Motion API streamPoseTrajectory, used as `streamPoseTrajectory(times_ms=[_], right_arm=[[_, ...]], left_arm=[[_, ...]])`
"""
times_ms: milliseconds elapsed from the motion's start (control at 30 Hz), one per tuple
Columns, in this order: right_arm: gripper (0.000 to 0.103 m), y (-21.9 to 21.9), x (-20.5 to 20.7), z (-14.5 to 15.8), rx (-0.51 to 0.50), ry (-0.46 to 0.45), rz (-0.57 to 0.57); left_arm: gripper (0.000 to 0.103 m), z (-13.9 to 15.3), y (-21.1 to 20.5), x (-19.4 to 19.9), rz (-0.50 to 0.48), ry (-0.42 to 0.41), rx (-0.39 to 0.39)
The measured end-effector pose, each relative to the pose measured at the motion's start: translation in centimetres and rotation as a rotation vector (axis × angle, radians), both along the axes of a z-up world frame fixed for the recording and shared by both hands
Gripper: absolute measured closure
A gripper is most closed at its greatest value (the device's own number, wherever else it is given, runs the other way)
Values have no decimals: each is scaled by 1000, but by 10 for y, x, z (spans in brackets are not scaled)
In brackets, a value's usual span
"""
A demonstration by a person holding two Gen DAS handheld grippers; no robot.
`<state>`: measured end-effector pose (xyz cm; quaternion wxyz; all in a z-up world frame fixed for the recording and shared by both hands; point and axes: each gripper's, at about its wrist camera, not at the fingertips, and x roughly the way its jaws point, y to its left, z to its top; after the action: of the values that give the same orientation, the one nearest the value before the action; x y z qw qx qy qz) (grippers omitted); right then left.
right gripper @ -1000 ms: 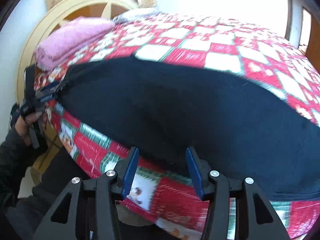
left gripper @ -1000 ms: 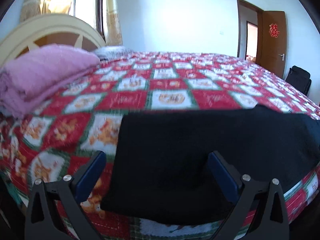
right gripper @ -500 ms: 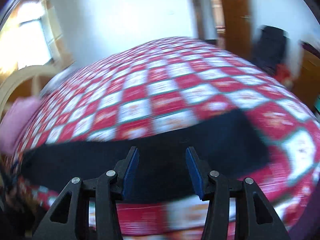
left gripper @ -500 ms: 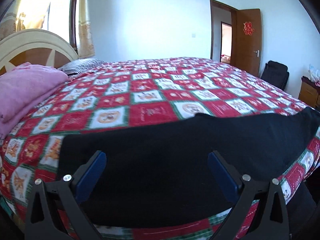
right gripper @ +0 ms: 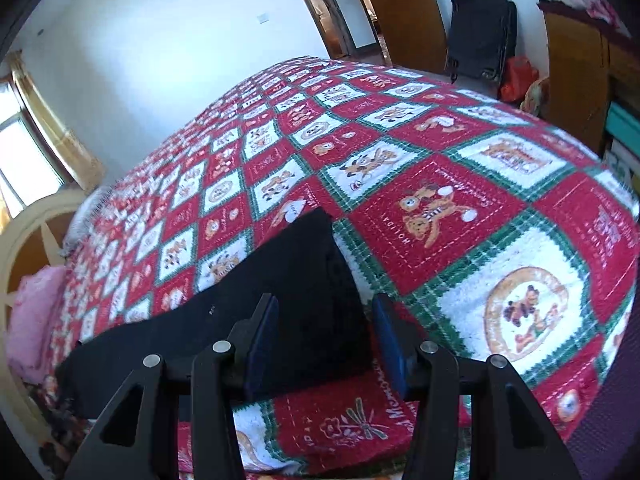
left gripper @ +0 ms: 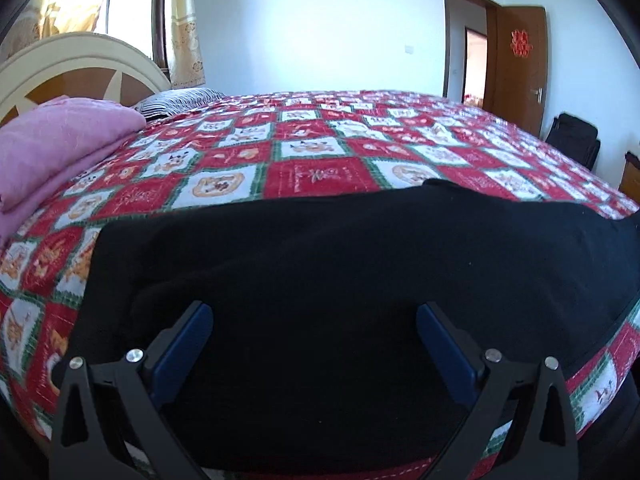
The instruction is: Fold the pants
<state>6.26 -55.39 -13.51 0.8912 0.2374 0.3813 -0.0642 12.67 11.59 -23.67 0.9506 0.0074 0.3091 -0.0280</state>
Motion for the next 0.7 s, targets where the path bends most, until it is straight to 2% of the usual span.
streamPoseTrajectory(times_ms=[133, 167, 200, 233, 300, 400, 533, 567, 633, 700], right_arm=[[53, 8, -1, -2, -8, -1, 35], [57, 9, -1, -2, -20, 1, 29], [75, 8, 0, -3, -25, 7, 23], [83, 6, 1, -6, 1, 12, 30], [88, 4, -2, -4, 16, -12, 29], [89, -7, -9, 6, 48, -72, 7], [89, -15, -3, -11, 54, -11, -4], [89, -14, -5, -12, 47, -24, 5], [83, -16, -9, -10, 78, -47, 10], [70, -18, -10, -7, 103, -60, 15]], left_arm=[[0, 0, -2, 0, 8, -2, 2], [0, 1, -2, 1, 9, -1, 0], [0, 1, -2, 1, 9, 0, -1], [0, 1, -2, 2, 9, 3, -1], [0, 2, -2, 4, 8, 11, 0], [0, 2, -2, 5, 5, 18, 3], [0, 2, -2, 6, 5, 20, 6], [0, 2, -2, 6, 5, 22, 7], [0, 4, -4, 6, 5, 32, 13], [0, 7, -8, 7, -1, 36, 31]])
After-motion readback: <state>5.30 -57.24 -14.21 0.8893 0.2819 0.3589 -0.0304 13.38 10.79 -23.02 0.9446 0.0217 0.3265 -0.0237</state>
